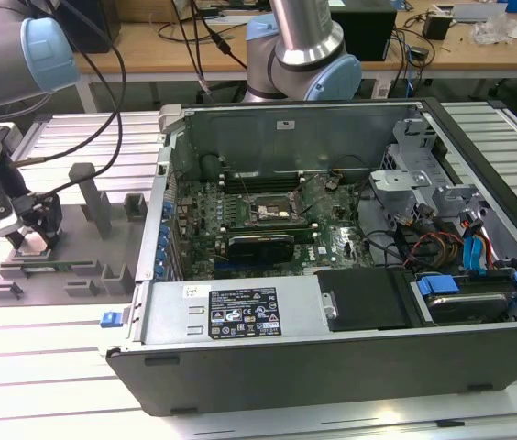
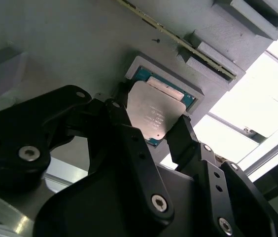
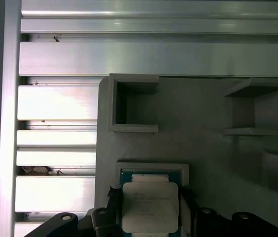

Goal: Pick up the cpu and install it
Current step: 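Pick up the cpu and move it towards the insertion slot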

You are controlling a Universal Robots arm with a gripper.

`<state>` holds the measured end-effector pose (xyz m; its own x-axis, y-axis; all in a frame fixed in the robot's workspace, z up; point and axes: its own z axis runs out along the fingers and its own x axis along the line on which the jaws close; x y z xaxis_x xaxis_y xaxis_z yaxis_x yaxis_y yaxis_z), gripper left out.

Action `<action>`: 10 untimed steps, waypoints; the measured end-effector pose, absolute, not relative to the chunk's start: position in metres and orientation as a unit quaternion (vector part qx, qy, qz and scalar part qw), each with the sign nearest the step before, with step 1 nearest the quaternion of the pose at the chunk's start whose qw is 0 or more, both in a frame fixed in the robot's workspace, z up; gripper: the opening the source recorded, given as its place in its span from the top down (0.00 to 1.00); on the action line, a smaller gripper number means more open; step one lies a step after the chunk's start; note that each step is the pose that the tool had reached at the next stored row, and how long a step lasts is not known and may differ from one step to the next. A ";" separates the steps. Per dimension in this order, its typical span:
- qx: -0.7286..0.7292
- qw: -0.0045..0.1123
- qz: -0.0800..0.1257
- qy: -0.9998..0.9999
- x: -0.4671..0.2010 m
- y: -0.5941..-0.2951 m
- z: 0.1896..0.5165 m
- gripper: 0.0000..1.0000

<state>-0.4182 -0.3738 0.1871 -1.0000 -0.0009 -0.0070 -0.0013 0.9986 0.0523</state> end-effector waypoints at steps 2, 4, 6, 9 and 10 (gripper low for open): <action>-0.001 0.003 0.026 1.000 -0.418 -0.374 0.187 0.42; -0.001 0.003 0.026 1.000 -0.418 -0.374 0.187 0.44; -0.001 0.003 0.026 1.000 -0.418 -0.374 0.187 0.45; 0.000 0.003 0.026 1.000 -0.418 -0.374 0.194 0.45; -0.001 0.003 0.026 1.000 -0.418 -0.374 0.197 0.45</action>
<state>-0.4182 -0.3738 0.1972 -1.0000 -0.0009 -0.0069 -0.0012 0.9986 0.0522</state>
